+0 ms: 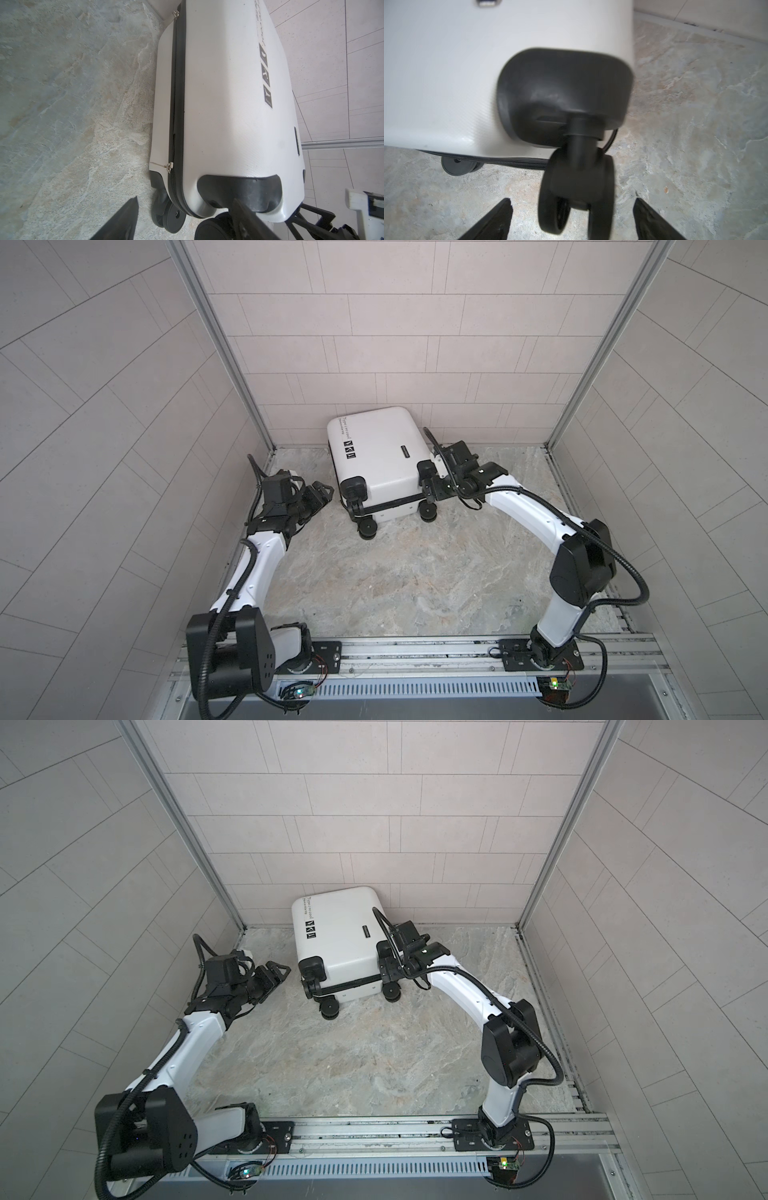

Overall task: Pack the luggage
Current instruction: 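Pull the suitcase wheel housing toward the robot with the right gripper while left follows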

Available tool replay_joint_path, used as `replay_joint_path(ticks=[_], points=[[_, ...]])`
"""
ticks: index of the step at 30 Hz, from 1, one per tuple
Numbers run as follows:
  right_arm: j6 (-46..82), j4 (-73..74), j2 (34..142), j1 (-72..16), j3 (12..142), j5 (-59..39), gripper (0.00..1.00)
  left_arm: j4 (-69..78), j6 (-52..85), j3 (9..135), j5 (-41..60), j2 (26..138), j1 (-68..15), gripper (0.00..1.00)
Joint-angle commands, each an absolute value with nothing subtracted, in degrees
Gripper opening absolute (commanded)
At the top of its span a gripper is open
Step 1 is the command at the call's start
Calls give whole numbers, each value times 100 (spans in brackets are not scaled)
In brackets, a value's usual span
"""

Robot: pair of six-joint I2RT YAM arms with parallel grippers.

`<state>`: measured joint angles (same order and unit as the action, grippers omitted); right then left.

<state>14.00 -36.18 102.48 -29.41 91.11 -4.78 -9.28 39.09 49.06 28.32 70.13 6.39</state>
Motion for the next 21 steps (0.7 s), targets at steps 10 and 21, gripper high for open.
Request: replay_joint_path(ticks=[10,21], points=[[1297,-4283,10807,-3094,9884,307,72,-846,3832,4896,2892,6978,687,77],[1366,-4123,10498,-2972,9526,234,35,-1000,3709,4784,2900,6918,673,75]])
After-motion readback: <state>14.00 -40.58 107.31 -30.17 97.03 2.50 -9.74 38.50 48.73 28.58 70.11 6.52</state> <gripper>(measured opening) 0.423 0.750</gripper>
